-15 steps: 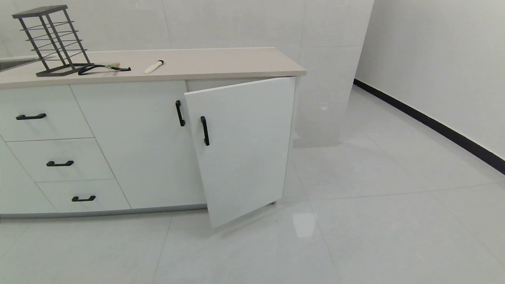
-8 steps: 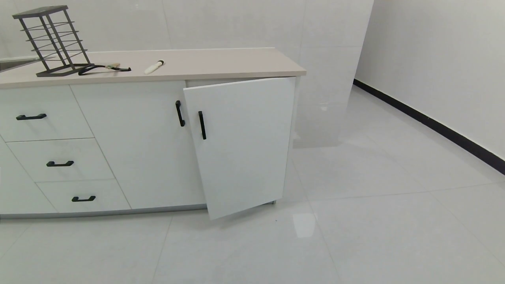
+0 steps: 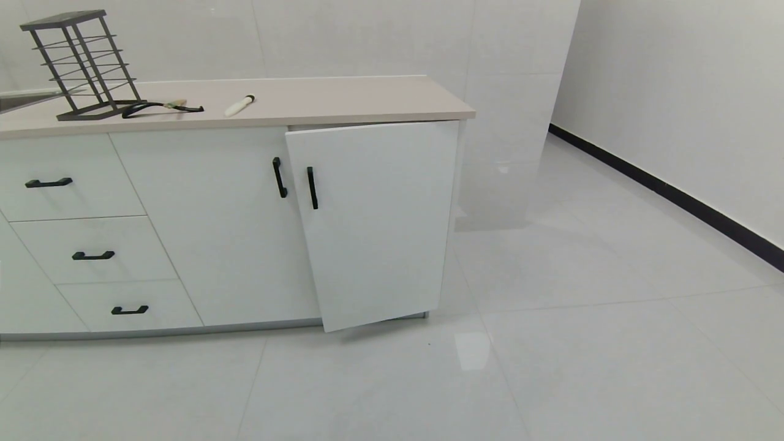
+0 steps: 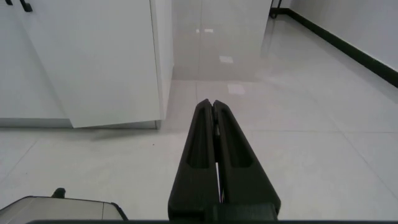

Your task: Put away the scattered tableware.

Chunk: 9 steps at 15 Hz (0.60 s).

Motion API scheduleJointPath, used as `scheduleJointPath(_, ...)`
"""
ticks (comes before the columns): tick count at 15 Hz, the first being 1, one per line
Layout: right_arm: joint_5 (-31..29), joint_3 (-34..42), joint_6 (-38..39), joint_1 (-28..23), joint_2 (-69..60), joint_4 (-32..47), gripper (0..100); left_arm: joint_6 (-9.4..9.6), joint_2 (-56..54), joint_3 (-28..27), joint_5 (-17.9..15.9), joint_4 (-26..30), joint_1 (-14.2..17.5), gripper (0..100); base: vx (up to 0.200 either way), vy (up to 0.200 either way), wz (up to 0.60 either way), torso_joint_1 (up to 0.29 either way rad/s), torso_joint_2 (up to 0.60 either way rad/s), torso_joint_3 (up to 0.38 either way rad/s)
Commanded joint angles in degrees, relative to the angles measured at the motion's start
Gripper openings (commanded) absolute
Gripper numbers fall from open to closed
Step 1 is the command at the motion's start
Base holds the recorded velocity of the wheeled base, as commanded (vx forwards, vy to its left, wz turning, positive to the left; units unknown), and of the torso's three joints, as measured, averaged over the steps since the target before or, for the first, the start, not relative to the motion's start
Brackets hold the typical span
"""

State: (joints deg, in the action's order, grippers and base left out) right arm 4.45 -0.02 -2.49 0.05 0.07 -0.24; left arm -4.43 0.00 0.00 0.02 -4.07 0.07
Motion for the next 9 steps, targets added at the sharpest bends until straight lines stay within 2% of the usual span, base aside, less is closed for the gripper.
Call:
scheduleJointPath(1, 0.12, 0.02, 0.03, -0.05, 0.19, -0.02, 0, 0.03, 0.00, 0.00, 0.59, -0.06, 0.01, 100, 0.200, 0.000, 0.00, -0.007, -0.01, 0.007)
scheduleJointPath(5, -0.06, 0.02, 0.47, -0.05, 0.19, 0.07, 0, 0.38, 0.00, 0.00, 0.50, 0.03, 0.01, 100, 0.200, 0.000, 0.00, 0.004, 0.01, 0.001)
scheduleJointPath(7, -0.41, 0.02, 1.61, -0.05, 0.19, 0.16, 0, 0.47, 0.00, 0.00, 0.42, 0.03, 0.01, 100, 0.200, 0.200, 0.00, 0.007, 0.00, 0.000)
scheduleJointPath(9, -0.49, 0.02, 1.61, -0.05, 0.19, 0.16, 0, 0.47, 0.00, 0.00, 0.42, 0.03, 0.01, 100, 0.000, 0.200, 0.00, 0.002, 0.00, 0.002)
